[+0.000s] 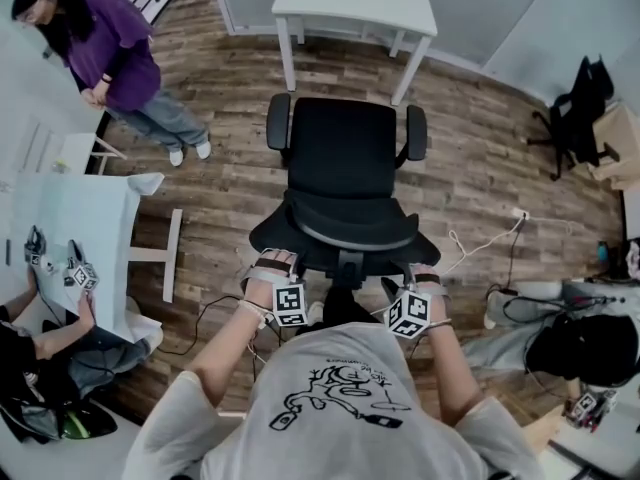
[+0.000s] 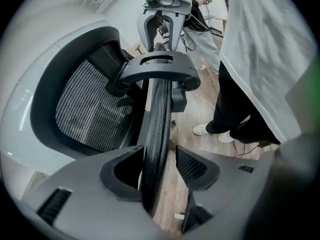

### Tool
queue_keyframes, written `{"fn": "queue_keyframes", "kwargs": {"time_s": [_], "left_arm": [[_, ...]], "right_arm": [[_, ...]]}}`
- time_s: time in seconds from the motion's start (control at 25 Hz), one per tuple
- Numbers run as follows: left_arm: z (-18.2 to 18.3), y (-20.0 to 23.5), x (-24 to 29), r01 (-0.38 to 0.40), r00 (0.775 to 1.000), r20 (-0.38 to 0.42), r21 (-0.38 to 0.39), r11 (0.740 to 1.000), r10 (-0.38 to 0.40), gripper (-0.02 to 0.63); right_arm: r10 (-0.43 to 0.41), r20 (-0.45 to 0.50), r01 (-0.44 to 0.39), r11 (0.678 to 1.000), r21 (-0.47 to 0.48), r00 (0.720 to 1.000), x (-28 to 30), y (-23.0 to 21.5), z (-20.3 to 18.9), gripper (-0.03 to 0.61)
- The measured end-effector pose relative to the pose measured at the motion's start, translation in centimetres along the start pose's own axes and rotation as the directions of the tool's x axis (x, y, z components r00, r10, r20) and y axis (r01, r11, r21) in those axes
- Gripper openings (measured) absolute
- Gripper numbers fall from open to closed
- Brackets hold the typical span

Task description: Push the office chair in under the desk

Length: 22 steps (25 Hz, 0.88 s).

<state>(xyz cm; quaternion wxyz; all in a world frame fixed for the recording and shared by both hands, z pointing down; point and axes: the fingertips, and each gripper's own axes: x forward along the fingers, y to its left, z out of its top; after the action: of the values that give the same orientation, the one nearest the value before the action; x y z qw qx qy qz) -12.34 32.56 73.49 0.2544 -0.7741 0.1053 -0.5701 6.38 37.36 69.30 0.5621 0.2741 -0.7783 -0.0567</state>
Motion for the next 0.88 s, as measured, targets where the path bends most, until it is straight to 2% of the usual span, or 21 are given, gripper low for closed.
{"fn": "queue_keyframes", "kwargs": {"time_s": [0.12,0.2,0.24,0.36,0.48,0.88], "left_arm": [[-0.1,0.1,0.4,-0.012,1.0,-0.01,0.017,1.0,0.012,0.199],[-0.2,0.3,0.6,-0.026,1.0,-0.015,0.026,0.999,0.027,0.171],[-0.2,0.3,0.6,-0.03,0.999,-0.015,0.027,0.999,0.03,0.147],[-0.1,0.2,0.5,-0.018,1.0,-0.01,0.036,0.999,0.018,0.133],[0.0,0.1,0.6,-0.017,1.0,-0.005,0.051,0.999,0.017,0.124],[-0.7,1.2,1.4,0.009,1.0,-0.011,0.042,0.999,-0.009,0.123]], "right_arm": [[-0.007,-0.029,0.006,1.0,-0.023,1.0,0.9,0.1,-0.8,0.216],[-0.013,-0.032,0.012,1.0,-0.026,0.999,1.4,0.2,-0.9,0.215],[-0.014,-0.031,0.013,1.0,-0.026,0.999,1.5,0.3,-0.9,0.199],[-0.007,-0.024,0.007,1.0,0.001,1.0,1.6,0.7,-1.1,0.147],[0.005,-0.015,-0.004,0.999,0.053,1.0,1.6,0.7,-1.2,0.146],[0.034,-0.014,-0.033,0.995,0.097,0.999,2.5,-0.5,-0.6,0.146]]}}
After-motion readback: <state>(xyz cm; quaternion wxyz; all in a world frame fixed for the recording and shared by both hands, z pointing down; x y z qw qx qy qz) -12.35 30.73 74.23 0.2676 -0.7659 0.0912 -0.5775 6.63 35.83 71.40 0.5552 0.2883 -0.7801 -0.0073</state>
